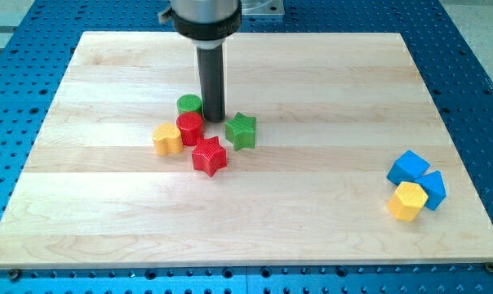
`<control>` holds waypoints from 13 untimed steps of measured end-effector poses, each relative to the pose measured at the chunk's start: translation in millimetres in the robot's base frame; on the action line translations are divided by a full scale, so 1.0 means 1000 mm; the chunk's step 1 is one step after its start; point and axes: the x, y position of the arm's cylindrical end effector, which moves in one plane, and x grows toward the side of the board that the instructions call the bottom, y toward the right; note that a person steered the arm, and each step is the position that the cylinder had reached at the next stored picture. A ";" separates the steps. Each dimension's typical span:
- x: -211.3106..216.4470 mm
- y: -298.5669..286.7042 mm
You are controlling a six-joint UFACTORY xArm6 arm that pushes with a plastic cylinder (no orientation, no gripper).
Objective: Place the green star left to the hexagon
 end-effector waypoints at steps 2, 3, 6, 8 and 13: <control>0.031 0.113; -0.017 0.132; 0.086 0.135; 0.084 0.123; -0.062 0.140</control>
